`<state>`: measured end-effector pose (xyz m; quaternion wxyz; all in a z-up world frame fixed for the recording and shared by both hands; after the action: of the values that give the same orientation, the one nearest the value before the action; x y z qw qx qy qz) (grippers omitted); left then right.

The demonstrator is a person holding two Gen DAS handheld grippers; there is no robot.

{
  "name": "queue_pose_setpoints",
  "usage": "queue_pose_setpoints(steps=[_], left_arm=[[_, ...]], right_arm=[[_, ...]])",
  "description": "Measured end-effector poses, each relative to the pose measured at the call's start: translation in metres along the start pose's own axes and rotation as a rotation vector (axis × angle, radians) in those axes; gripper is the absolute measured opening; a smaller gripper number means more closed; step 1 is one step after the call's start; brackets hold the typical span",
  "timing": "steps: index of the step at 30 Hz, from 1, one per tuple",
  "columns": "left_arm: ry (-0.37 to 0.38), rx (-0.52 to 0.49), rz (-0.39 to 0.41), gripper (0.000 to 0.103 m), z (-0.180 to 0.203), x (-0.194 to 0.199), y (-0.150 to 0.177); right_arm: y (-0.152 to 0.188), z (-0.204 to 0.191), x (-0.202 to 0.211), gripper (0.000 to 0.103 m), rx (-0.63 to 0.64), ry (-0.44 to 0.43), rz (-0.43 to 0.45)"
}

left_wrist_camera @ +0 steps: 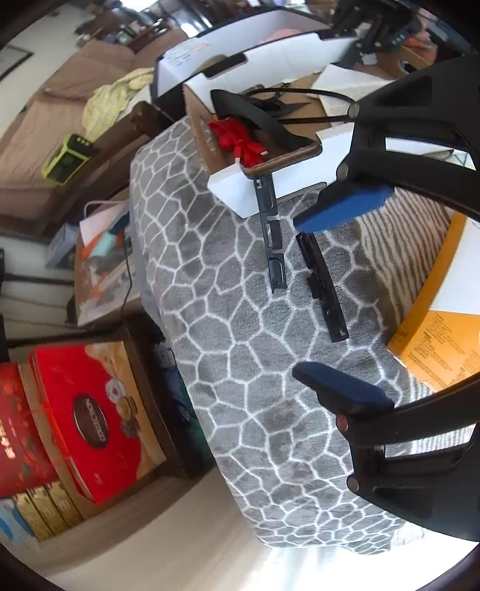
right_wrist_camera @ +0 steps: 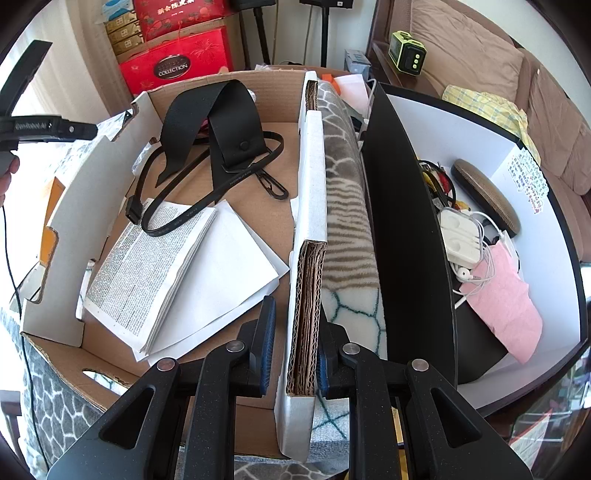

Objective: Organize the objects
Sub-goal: 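Move the left tool back to the black plastic clips on the yellow box, then grasp one black plastic clip with the left tool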

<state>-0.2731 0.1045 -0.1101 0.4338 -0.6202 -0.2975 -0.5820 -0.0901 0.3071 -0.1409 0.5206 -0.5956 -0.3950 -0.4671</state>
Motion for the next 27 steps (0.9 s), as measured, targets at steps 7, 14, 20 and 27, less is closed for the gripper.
queue_pose_setpoints(steps=[7, 14, 20, 27], left_arm=[[-0.102, -0.205, 0.102, 0.055, 0.026, 0.002, 0.003], [-0.179, -0.304, 0.105, 0.053, 0.045, -0.008, 0.0], [-0.173, -0.306, 0.14, 0.052, 0.047, -0.005, 0.0], [-0.232, -0.367, 0.177, 0.052, 0.051, -0.006, -0.001]], right_arm=[[0.001, 0.0, 0.0, 0.019, 0.001, 0.003, -0.002], [0.002, 0.0, 0.0, 0.019, 0.0, 0.002, -0.002], [0.002, 0.0, 0.0, 0.019, 0.001, 0.003, -0.003], [0.002, 0.001, 0.0, 0.019, 0.001, 0.003, -0.003]])
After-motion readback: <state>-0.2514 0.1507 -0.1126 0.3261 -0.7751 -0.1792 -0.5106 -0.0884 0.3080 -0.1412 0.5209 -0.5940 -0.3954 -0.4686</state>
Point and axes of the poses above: each gripper's, at about its wrist camera, not at the fingertips, and x roughly against the way its jaws point, z to its right, y to its underside, the point moved 6 cm from there along -x, roughly the way its jaws point, and after that the axes turned 12 degrees about -z, right-handed, at the moved point
